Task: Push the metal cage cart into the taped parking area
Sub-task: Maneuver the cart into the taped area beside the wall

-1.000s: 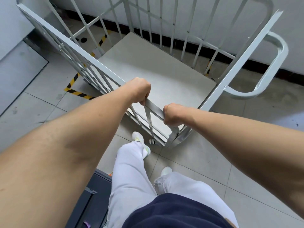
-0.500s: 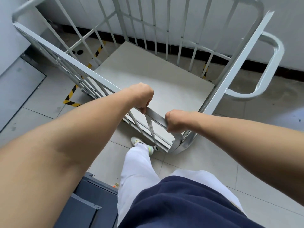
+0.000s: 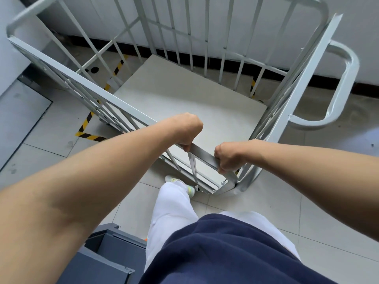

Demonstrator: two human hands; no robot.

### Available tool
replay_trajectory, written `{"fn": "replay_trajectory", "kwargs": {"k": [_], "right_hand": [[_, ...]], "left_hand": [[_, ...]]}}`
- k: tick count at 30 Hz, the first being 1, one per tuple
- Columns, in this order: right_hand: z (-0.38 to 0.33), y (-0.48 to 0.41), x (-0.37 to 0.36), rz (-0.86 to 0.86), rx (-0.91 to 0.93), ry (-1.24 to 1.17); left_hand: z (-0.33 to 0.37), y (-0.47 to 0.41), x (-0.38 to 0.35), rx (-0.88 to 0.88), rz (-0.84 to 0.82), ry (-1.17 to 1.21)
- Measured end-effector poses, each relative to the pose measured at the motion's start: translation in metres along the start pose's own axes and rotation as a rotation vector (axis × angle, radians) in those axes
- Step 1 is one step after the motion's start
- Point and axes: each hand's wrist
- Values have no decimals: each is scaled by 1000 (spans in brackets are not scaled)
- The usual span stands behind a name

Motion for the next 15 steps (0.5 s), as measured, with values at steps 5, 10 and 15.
{"fn": "replay_trajectory", "kwargs": {"k": [5,10,15], "right_hand": [[-2,3,-3,46,-17,-2],[-7,10,-8,138,-15,26],[-8,8,-14,192,-11,56]], "left_hand": [[2,3,0,10,2,-14],[1,3,-4,55,31,-8],[2,4,-6,100,52,24]]}}
Point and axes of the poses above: each hand's wrist, its own y-axis away from the middle knuckle, its own x-axis out of the back of the hand, z = x × y, and after that the axes turned 3 degrees about y, right-handed
